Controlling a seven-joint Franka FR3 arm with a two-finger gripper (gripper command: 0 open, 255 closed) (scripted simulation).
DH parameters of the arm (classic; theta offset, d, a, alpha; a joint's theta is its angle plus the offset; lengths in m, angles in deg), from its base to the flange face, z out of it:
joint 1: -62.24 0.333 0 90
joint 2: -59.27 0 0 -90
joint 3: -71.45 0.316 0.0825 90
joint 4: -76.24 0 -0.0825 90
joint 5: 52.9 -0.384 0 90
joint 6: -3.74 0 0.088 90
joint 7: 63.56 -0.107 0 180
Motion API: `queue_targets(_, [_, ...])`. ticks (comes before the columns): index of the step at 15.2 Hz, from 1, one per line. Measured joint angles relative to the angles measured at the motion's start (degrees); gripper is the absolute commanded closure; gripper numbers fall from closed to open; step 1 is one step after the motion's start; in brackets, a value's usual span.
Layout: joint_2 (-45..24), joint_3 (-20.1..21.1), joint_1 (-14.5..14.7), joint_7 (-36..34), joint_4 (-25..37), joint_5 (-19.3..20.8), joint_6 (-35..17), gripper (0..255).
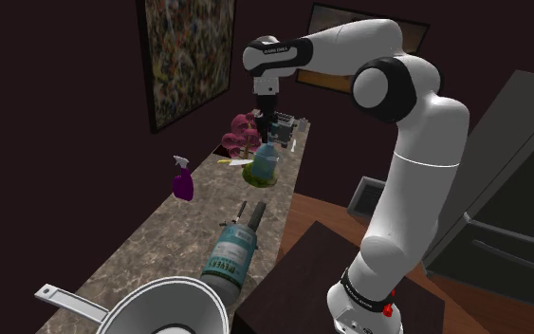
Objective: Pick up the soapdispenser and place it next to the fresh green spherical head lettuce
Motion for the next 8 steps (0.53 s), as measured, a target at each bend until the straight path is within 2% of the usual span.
queue_targets(8, [-6.78,-3.77,-6.47,9.95,9.42,1.02,2.52,255])
